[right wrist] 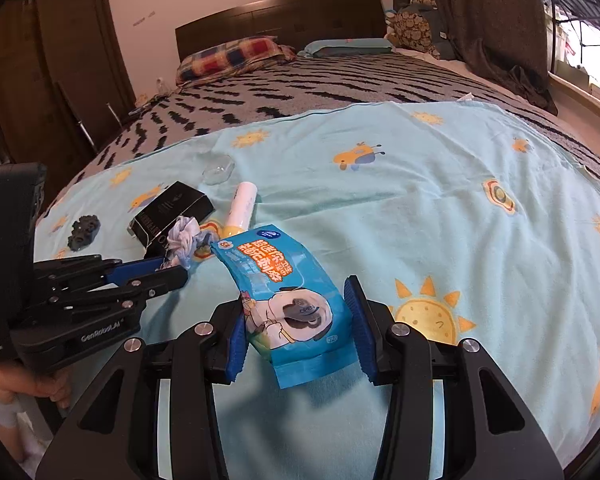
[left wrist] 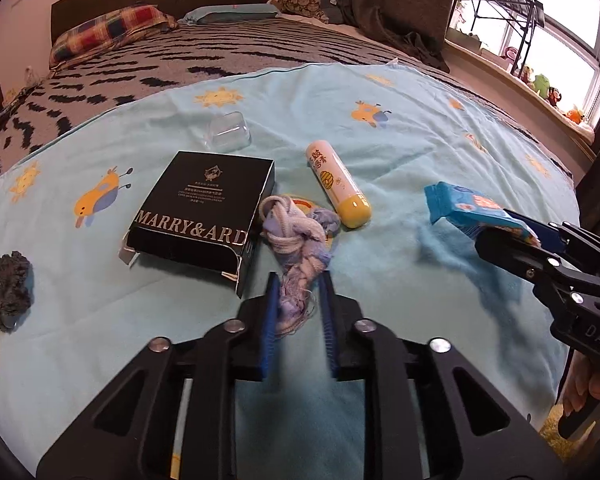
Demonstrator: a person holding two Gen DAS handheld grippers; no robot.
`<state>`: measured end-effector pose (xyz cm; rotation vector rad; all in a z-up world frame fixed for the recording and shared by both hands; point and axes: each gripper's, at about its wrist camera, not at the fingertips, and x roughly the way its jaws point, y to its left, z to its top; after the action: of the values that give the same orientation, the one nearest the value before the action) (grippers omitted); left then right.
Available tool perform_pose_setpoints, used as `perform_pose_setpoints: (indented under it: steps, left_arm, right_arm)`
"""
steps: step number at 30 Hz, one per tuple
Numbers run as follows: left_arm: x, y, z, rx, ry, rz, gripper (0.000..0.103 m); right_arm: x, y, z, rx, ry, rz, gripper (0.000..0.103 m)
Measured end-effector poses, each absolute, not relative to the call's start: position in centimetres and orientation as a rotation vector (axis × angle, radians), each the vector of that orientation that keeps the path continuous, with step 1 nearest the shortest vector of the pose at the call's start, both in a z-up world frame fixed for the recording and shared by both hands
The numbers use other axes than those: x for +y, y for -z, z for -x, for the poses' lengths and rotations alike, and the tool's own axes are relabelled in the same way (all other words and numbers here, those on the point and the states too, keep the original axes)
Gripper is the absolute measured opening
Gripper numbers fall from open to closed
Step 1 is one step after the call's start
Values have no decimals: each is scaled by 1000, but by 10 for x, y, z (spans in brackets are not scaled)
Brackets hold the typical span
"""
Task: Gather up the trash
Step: 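Grasp the blue snack packet with the right tool while the left tool grasps the scrunchie, then lower the snack packet and scrunchie into the bin and open both tools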
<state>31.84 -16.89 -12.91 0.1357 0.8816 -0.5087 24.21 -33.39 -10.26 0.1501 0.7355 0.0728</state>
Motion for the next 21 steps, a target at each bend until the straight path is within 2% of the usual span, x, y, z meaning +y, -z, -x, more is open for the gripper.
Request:
perform_pose_setpoints:
  steps: [3, 21]
  left_arm:
    - [-165, 126, -308, 878, 507, -140, 8]
    - [-90, 101, -158, 821, 506, -61, 7]
  right_arm:
    - [-331, 98, -236, 727, -79, -145, 45]
    - [-273, 71, -132, 701, -160, -122, 45]
